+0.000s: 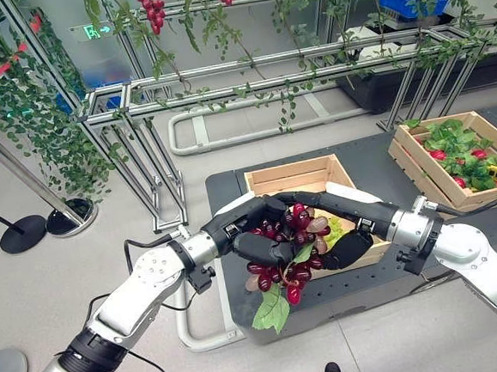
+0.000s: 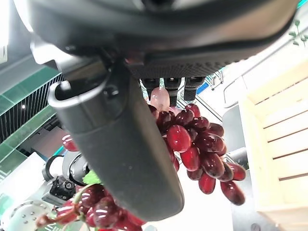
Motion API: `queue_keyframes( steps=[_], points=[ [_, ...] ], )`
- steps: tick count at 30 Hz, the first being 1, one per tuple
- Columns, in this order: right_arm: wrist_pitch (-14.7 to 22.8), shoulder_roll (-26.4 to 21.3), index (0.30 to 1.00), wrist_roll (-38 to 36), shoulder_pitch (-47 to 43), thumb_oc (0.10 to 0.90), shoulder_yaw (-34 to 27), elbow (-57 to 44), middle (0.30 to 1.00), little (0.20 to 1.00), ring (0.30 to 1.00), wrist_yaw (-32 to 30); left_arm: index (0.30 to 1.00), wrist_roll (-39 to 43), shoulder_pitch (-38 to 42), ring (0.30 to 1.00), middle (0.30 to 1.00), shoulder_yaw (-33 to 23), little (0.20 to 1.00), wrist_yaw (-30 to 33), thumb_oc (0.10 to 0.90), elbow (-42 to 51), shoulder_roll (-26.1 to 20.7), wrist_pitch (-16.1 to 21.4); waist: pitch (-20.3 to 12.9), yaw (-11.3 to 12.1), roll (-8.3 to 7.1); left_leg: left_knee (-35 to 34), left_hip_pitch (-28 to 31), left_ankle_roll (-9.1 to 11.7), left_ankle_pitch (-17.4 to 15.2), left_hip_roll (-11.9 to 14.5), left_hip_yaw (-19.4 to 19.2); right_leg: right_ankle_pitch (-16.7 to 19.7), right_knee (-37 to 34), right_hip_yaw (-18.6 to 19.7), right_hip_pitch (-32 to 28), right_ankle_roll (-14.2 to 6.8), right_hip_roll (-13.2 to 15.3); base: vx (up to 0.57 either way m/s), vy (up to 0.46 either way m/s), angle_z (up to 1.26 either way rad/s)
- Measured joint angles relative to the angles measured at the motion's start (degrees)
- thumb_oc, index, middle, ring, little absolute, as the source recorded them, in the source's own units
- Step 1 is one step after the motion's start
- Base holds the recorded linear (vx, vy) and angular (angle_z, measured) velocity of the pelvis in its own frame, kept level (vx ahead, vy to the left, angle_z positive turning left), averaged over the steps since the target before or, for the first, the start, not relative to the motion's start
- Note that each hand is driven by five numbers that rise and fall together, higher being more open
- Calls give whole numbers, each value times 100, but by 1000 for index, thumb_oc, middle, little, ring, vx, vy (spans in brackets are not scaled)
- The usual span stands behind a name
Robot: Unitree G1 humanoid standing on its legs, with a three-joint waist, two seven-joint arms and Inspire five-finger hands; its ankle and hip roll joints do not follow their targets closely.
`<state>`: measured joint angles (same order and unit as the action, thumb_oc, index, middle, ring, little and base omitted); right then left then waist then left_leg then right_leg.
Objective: Pick up the fruits from the basket on one side to the basket on the other side
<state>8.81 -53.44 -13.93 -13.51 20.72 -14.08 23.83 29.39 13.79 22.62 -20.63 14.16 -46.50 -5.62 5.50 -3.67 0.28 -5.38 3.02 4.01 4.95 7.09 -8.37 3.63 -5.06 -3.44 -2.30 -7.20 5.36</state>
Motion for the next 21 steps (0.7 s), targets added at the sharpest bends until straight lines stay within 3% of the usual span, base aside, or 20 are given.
queue_keyframes(
  steps=[1, 3, 21],
  points=[
    [1, 13, 399, -14, 0, 466, 5, 28, 399, 399, 399, -3, 300, 16, 0, 300, 300, 5, 300, 0, 400, 0, 1, 1, -1, 0, -2, 3, 1, 1, 1, 0, 0, 0, 0, 0, 0, 0, 0, 0, 0, 0],
    [1, 14, 300, -13, 1, 400, 16, 30, 300, 300, 300, -4, 300, 16, 0, 300, 300, 16, 300, 0, 400, 0, -1, 1, -1, -1, -2, 5, 2, 1, 1, 0, 0, 0, 0, 1, 0, 0, 0, 0, 0, 0],
    [-1, 275, 300, 3, 156, 400, -19, 391, 300, 300, 300, -477, 300, 64, -103, 300, 300, 65, 300, -39, 400, 237, 108, 118, -6, -6, -3, -2, 26, -3, -2, 1, -12, 1, 0, 15, -14, 0, -2, 0, 0, 0]
  ],
)
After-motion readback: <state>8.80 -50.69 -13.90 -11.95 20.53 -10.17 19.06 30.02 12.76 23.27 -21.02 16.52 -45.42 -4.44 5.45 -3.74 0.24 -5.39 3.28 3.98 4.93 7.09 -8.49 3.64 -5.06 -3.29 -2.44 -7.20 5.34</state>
